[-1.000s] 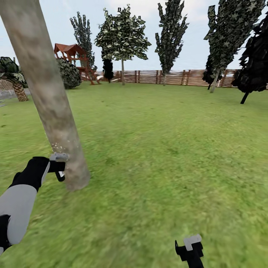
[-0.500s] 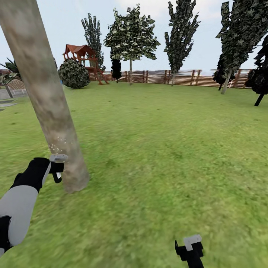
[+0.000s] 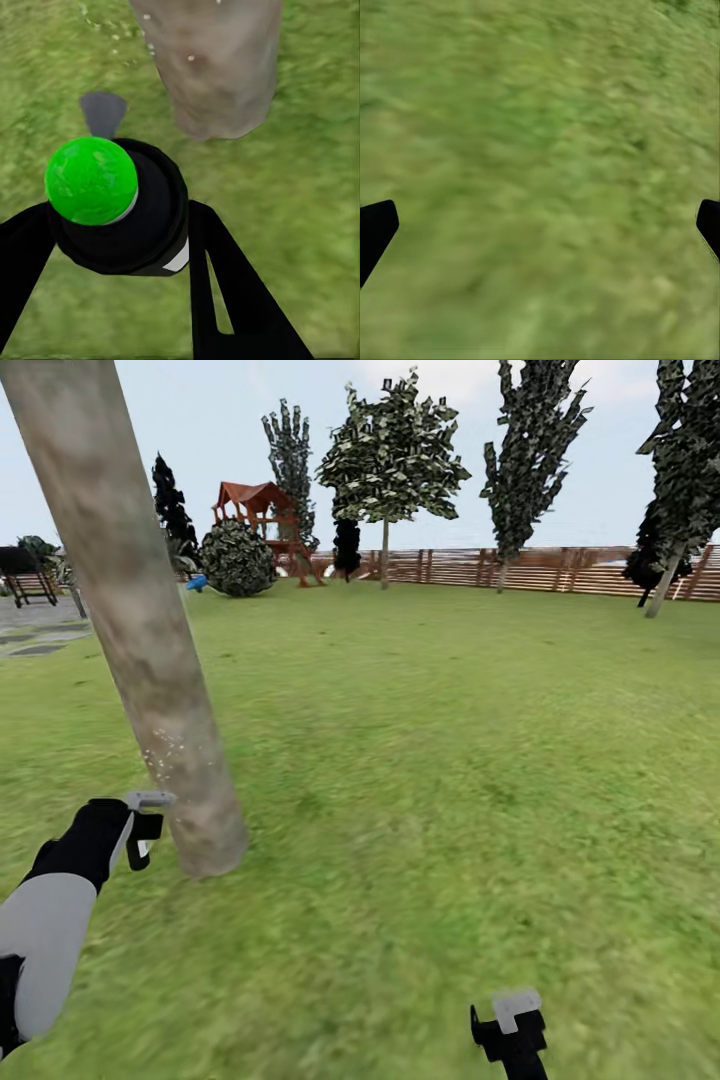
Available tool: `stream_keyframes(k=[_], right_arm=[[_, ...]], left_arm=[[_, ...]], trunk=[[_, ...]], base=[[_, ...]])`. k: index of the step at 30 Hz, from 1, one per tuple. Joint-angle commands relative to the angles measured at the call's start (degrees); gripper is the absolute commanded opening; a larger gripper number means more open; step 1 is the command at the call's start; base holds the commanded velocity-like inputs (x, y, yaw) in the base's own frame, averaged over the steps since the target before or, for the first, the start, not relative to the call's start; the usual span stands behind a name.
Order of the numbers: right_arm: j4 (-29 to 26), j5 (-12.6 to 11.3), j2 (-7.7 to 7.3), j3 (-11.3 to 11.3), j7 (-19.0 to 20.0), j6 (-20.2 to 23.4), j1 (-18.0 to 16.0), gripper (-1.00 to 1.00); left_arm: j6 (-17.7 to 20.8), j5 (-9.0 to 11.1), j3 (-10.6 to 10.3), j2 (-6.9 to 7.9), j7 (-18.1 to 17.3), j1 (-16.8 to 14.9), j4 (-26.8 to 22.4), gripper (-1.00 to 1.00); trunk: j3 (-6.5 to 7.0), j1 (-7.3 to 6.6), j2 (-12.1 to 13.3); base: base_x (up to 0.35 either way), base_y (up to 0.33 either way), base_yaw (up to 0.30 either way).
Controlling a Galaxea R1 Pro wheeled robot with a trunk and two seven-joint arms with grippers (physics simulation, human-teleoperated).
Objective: In the garden, pick up the pesticide atomizer on the floor and spray pesticide onto both trees until each tree trunk is fully covered.
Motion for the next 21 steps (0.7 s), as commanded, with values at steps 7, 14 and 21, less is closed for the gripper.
stream_keyframes(k=[7, 14, 21], right_arm=[[0.03, 0.3, -0.01, 0.43, -0.55, 0.06, -0.02, 1.0], [0.03, 0.3, -0.01, 0.44, -0.55, 0.06, -0.02, 1.0], [0.03, 0.3, -0.01, 0.45, -0.55, 0.06, -0.02, 1.0]], left_arm=[[0.12, 0.29, 0.31, -0.78, -0.51, 0.13, 0.04, -1.0], [0.12, 1.06, 0.31, -0.83, -0.44, 0.13, 0.03, -1.0], [-0.09, 0.89, 0.34, -0.78, -0.36, 0.91, 2.85, -1.0]], trunk=[[-0.05, 0.0, -0.02], [-0.05, 0.0, -0.02], [-0.05, 0.0, -0.02]], base=[[0.086, -0.265, 0.142], [0.097, -0.266, 0.002], [0.21, -0.215, 0.069]])
